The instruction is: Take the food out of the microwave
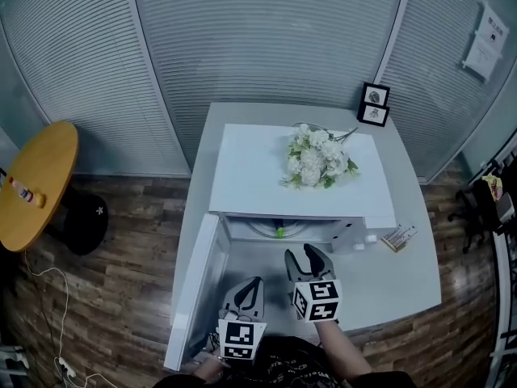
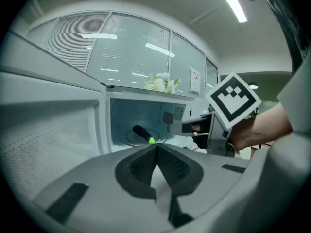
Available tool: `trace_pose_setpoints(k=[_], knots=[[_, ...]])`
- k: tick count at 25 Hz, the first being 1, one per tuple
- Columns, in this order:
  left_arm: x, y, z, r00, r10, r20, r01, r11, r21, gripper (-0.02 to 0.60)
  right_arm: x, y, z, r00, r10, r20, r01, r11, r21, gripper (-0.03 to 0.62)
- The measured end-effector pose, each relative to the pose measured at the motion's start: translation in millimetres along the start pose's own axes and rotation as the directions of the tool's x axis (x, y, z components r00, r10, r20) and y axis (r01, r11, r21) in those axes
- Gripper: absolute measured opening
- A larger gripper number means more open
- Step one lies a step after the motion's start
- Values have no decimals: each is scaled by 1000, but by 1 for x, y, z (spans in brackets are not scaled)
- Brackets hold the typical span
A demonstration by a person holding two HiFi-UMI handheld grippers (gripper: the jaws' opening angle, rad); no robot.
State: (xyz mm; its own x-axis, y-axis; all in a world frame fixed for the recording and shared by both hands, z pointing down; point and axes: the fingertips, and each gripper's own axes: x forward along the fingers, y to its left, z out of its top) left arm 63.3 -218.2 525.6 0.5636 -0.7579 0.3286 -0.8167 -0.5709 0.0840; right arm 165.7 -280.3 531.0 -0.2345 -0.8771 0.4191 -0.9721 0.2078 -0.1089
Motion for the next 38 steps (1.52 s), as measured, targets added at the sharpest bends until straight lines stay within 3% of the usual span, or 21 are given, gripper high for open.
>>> trace_pose_setpoints(k=[5,24,38], knots=[[3,5,-3,1000,28,-14,-28,1000,-13,8,26,-2,8,1000,8,-15,-8,1000,-4,216],[9,13,-17,997,30,-67,-31,999,-10,8,118,-9,-5,988,-16,-156,7,998,-61,216],[7,21,-26,995,46,-90,-48,998,-26,8,151,-13,-16,969,-41,-245,21,996,-83,208]])
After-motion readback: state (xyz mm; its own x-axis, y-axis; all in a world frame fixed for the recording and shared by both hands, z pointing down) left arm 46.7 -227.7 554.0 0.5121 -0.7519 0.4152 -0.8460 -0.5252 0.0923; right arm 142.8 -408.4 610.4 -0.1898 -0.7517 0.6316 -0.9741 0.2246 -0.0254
